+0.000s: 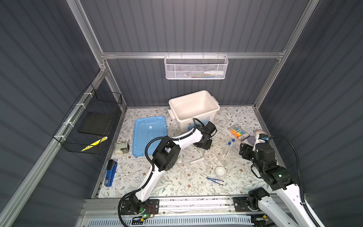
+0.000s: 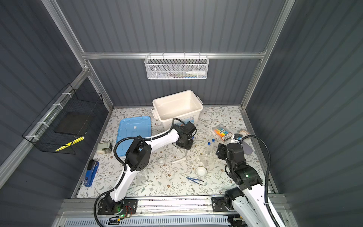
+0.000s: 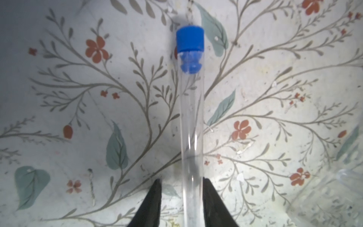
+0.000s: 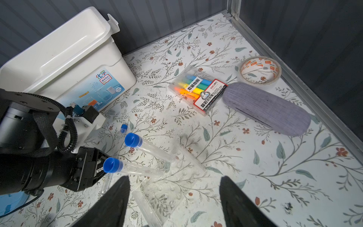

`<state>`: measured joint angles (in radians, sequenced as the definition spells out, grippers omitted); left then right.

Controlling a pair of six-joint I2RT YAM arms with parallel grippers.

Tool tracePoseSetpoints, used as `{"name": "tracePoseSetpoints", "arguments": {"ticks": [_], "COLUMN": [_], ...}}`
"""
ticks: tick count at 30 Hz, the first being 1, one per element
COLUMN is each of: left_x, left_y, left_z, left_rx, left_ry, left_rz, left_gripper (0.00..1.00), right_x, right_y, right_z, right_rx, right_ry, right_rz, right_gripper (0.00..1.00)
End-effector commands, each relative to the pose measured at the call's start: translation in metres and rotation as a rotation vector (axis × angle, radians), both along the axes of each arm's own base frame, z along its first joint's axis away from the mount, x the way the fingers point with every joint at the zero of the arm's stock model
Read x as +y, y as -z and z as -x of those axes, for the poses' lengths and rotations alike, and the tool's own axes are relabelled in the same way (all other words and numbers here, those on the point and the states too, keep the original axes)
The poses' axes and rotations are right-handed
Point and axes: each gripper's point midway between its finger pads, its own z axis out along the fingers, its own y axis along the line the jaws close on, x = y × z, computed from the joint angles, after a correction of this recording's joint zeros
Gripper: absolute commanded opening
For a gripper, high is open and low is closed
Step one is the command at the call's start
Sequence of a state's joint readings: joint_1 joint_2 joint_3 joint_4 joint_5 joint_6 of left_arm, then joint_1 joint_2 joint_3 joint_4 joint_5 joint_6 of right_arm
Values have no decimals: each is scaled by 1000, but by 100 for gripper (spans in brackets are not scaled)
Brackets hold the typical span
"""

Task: Organize the chemistry lab equipment
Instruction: 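Close the left gripper on the blue-capped tube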

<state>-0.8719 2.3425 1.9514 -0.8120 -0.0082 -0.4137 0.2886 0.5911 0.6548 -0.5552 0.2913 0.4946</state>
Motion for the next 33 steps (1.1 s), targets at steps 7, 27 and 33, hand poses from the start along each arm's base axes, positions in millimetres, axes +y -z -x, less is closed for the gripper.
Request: {"name": "tracePoseSetpoints", "arguments": {"ticks": [7,27,33], "left_x": [17,2,-3], "left_y": [7,-56,-95], "left_z": [26,10,11], "left_rx": [35,-152,-222], "left_ry": [26,101,140], "left_rz": [-58,94,184], "left_gripper": [30,9,9], "right_x": [4,40,58], "right_y": [-7,-34,-49], "right_z": [-4,-20,-31], "right_rx": [-1,13,9], "right_ry": [-12,-157,-223], "right_rz": [-14,-122,-190], "right_gripper": [74,77,78]}}
